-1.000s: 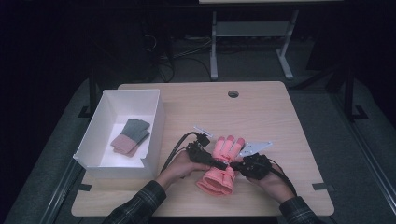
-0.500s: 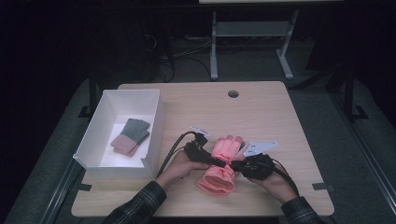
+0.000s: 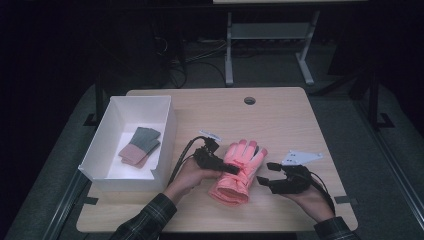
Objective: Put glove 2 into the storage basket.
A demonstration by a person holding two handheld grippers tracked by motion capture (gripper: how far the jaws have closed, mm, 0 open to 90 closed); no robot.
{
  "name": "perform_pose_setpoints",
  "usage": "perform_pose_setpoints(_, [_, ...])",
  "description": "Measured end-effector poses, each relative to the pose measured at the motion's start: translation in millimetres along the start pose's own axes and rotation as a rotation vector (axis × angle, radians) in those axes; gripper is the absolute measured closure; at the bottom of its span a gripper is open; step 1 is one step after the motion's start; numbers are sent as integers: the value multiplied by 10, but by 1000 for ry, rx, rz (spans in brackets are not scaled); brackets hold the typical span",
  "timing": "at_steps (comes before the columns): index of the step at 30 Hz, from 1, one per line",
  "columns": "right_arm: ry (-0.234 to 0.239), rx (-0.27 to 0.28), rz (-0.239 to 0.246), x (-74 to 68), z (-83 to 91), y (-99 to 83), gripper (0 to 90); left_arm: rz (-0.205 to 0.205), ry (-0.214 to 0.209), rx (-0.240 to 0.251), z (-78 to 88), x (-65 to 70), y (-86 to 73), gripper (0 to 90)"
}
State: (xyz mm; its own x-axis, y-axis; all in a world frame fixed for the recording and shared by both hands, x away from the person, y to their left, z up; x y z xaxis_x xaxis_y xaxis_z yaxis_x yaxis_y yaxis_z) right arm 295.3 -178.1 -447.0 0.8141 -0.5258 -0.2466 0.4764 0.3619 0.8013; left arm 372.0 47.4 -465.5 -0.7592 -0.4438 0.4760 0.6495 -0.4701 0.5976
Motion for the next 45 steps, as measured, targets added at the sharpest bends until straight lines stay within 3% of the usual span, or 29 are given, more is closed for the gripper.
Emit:
perform_pose_setpoints(7, [-67, -37, -47, 115, 13, -181, 181, -13, 46, 14, 116, 53, 67, 688])
perform_pose_setpoints(15, [-117, -49, -73, 186, 35, -285, 145, 8, 79, 18, 320, 153, 204, 687])
perform_pose_setpoints(26, [-145, -58, -88, 223, 16, -305, 138, -19, 116, 32, 828, 279, 471, 684])
perform_pose_setpoints(27, [-143, -59, -87, 225, 14, -307, 138, -6, 116, 34, 862, 291, 487, 683])
perform_pose_setpoints(36, [-148, -62, -94, 240, 12, -317, 138, -13, 145, 77, 1366, 229, 625, 680])
perform_pose_setpoints(45, [-155, -62, -98, 252, 9, -326, 138, 21, 194, 134, 1814, 88, 619, 678])
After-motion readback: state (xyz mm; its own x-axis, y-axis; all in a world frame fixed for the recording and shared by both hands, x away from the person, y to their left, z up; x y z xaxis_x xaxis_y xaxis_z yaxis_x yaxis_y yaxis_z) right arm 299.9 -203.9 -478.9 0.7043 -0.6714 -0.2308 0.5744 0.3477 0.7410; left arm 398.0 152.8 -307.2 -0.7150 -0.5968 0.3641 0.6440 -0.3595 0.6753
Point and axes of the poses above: each handheld gripper's, and its own axes: z roughly backward along the jaws, y roughly out of its top, x roughly to its right, the point moved 4 cm from there along -z, roughly forward along the jaws, and after that the axes turned 10 degrees about y, right-handed, at the moved point
